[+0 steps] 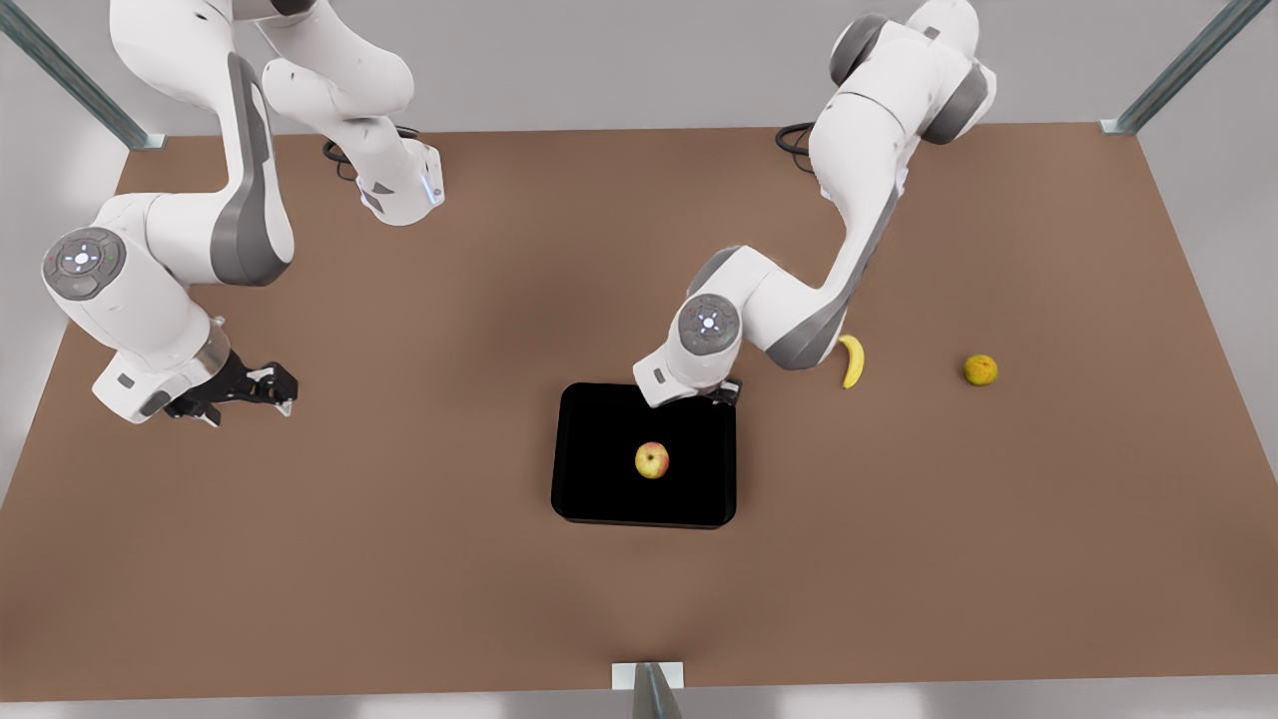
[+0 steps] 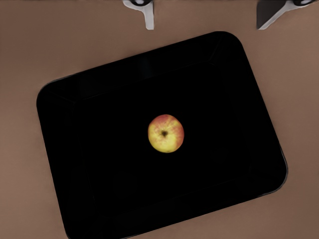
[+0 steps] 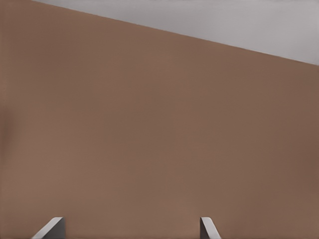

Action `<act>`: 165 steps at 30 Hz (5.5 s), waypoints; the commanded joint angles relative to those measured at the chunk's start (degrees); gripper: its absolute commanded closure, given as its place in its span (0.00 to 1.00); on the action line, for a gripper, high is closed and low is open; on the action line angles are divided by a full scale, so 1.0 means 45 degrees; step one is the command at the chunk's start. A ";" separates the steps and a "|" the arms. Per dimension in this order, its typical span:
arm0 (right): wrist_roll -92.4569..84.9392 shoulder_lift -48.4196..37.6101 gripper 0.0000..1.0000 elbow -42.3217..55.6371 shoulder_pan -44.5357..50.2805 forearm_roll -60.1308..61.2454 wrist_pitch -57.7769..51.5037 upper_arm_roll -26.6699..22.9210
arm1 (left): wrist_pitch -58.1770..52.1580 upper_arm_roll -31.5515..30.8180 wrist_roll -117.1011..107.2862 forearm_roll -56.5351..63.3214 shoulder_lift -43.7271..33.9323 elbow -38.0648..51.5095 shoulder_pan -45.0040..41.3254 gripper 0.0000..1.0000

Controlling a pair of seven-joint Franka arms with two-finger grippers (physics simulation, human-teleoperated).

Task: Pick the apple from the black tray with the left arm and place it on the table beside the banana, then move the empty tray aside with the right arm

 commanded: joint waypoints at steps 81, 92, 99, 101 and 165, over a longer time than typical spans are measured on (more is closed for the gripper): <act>1.2348 0.7029 0.00 0.2103 0.6505 0.1897 0.3341 0.0195 | -0.1502 0.0864 0.4430 -0.0352 -0.4866 -0.2133 0.8051 0.00; 1.2152 0.8162 0.42 0.3060 0.6311 0.1642 0.3341 -0.0020 | -0.1599 0.0884 0.4430 -0.0371 -0.4846 -0.2231 0.8168 0.00; 1.2133 0.8201 0.47 0.3099 0.6330 0.1681 0.3361 0.0117 | -0.1599 0.0864 0.4371 -0.0371 -0.4807 -0.2231 0.8090 0.00; 1.2133 0.8299 0.48 0.3138 0.6349 0.1681 0.3380 0.0156 | -0.1599 0.0864 0.4371 -0.0371 -0.4807 -0.2231 0.8090 0.00; -0.6481 0.5896 0.81 0.1888 -0.4647 -0.4276 0.0763 0.3867 | -0.1463 0.0825 0.4430 -0.0566 -0.4768 -0.2114 0.7797 0.00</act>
